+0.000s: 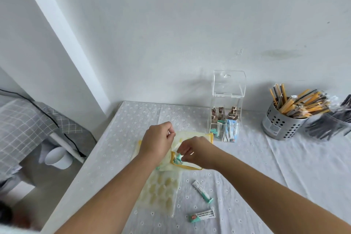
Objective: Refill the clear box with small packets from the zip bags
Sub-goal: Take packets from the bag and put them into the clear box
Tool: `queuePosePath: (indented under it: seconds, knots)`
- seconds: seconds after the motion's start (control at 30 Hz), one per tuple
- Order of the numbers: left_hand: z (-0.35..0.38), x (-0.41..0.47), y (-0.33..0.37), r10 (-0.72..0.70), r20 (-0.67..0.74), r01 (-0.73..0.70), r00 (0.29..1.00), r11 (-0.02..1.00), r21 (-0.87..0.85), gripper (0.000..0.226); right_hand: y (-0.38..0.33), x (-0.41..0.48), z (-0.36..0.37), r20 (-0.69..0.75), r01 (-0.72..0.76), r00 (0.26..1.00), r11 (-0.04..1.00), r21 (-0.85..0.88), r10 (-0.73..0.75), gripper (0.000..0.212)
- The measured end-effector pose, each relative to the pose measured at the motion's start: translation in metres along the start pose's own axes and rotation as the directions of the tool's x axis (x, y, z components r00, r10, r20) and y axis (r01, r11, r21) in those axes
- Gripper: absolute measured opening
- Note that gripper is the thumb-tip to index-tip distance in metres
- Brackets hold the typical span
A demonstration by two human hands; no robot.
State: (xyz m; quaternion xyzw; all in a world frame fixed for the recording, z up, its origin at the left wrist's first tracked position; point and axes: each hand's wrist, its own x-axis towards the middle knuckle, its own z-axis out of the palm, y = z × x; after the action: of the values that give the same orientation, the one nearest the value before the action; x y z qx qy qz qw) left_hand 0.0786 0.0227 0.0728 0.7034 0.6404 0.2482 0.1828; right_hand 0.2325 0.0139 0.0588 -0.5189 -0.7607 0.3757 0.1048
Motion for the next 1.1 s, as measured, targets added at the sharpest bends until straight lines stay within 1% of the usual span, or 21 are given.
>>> queuePosePath:
  seconds: [0.07,0.13,0.27,0.33,0.43,0.5,0.57,0.73,0.87,0.9,0.97,1.0,1.07,1.1]
  knots:
    - [0.000,-0.005,-0.002,0.037,0.010,-0.037,0.999,0.999,0.001,0.008,0.005,0.015,0.018,0.089,-0.004,0.996,0.991,-0.133,0.016,0.032]
    - [0.000,-0.010,-0.005,0.064,0.029,-0.064,0.998,0.998,-0.005,0.008,0.015,0.033,0.033,0.134,-0.026,0.989,0.975,-0.220,0.057,0.039]
    - [0.000,-0.017,-0.010,0.050,0.039,-0.048,0.998,0.998,-0.039,0.011,0.034,0.062,0.055,0.205,-0.062,0.968,0.928,-0.367,0.146,0.051]
    - [0.000,-0.018,-0.011,0.050,0.044,-0.048,0.998,0.998,-0.040,0.011,0.038,0.070,0.063,0.203,-0.067,0.966,0.914,-0.401,0.160,0.055]
    - [0.000,-0.017,-0.012,0.063,0.052,-0.062,0.997,0.998,-0.024,0.010,0.038,0.077,0.071,0.161,-0.056,0.975,0.872,-0.487,0.152,0.051]
    - [0.000,-0.016,-0.013,0.074,0.052,-0.073,0.996,0.997,-0.019,0.010,0.039,0.079,0.074,0.158,-0.050,0.975,0.855,-0.516,0.153,0.049]
    - [-0.001,-0.016,-0.015,0.080,0.052,-0.079,0.995,0.997,-0.025,0.010,0.039,0.079,0.074,0.170,-0.057,0.971,0.854,-0.517,0.167,0.043]
    - [0.000,-0.014,-0.016,0.088,0.052,-0.086,0.995,0.996,-0.034,0.008,0.041,0.083,0.071,0.164,-0.078,0.972,0.891,-0.448,0.167,0.029]
    - [0.002,-0.012,-0.015,0.084,0.062,-0.083,0.995,0.996,-0.020,0.006,0.041,0.083,0.064,0.194,-0.068,0.966,0.891,-0.448,0.172,0.004]
    - [0.002,-0.013,-0.014,0.082,0.064,-0.081,0.995,0.997,-0.018,0.006,0.042,0.083,0.065,0.203,-0.071,0.964,0.905,-0.419,0.169,0.009]
    - [0.002,-0.013,-0.014,0.078,0.067,-0.077,0.995,0.997,-0.015,0.006,0.045,0.082,0.067,0.214,-0.092,0.962,0.940,-0.328,0.169,0.029]
    - [0.002,-0.013,-0.015,0.077,0.068,-0.076,0.995,0.997,-0.013,0.007,0.045,0.082,0.069,0.210,-0.096,0.964,0.951,-0.293,0.162,0.033]
    - [0.001,-0.013,-0.016,0.079,0.069,-0.078,0.995,0.997,-0.008,0.007,0.043,0.083,0.072,0.204,-0.106,0.965,0.958,-0.267,0.163,0.031]
    - [0.002,-0.013,-0.016,0.079,0.067,-0.079,0.995,0.997,-0.006,0.007,0.043,0.083,0.073,0.202,-0.106,0.966,0.958,-0.265,0.163,0.027]
